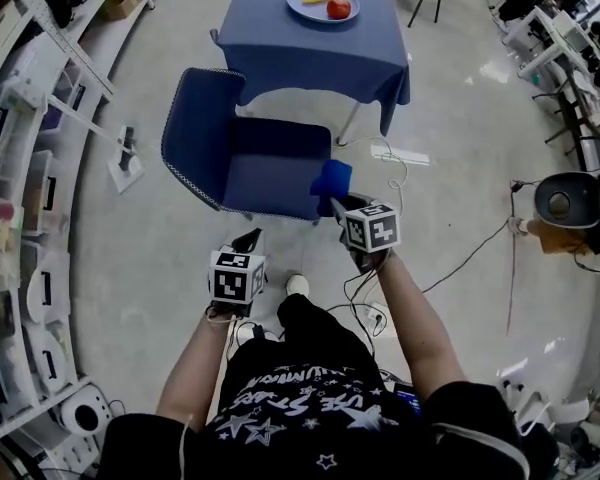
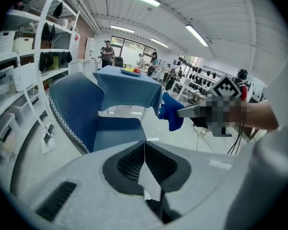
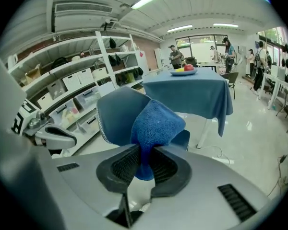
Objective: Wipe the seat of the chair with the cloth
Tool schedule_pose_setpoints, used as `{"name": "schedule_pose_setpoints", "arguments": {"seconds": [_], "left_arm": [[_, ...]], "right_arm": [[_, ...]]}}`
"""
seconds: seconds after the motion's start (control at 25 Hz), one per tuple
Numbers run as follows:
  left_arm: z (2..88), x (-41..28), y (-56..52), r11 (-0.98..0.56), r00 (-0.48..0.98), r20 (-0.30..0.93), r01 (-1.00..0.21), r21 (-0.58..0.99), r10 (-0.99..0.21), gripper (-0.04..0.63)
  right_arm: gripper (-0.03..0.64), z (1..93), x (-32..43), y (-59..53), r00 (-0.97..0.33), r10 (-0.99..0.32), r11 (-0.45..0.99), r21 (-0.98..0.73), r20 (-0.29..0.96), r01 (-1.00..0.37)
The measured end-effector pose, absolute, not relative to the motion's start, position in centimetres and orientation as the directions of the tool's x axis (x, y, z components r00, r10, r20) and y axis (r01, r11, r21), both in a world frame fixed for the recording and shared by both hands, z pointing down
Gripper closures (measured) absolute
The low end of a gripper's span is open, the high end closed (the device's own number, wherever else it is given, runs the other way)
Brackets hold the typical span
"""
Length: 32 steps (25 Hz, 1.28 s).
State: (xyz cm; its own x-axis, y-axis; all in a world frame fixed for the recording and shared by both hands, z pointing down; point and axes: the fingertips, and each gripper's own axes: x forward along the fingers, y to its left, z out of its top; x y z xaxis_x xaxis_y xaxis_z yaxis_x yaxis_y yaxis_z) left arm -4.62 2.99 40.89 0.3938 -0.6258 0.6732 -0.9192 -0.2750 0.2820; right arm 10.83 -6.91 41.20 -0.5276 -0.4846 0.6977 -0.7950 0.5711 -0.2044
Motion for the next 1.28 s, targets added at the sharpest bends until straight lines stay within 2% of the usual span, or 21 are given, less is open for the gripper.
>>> {"name": "schedule_pose_setpoints", "arguments": {"seconds": [0.2,0.56,1.28], "left_arm": [[39.2,-6.3,5.7,-0.266,0.396,0.655,-0.918,0.294,-0.644,0.574],[35.2,-6.9,9.9,-0.274,0.401,0.59,-0.915,0.296,-0.701,0.574],[33.3,-7.1,19.8,-0.28,0.408,0.545,-0.91,0.305,-0.732,0.574]], "right_arm": [[0.561,38.6,8.6,-2.9,-0.525,-0.495,0.637,-0.122,0.693,-0.761],[0.561,35.8,9.6,3.2,-0.55,-0.549,0.564,-0.206,0.63,-0.799],[0.561,34.6,9.2,14.0,-0.569,-0.562,0.576,-0.21,0.6,-0.79]]}}
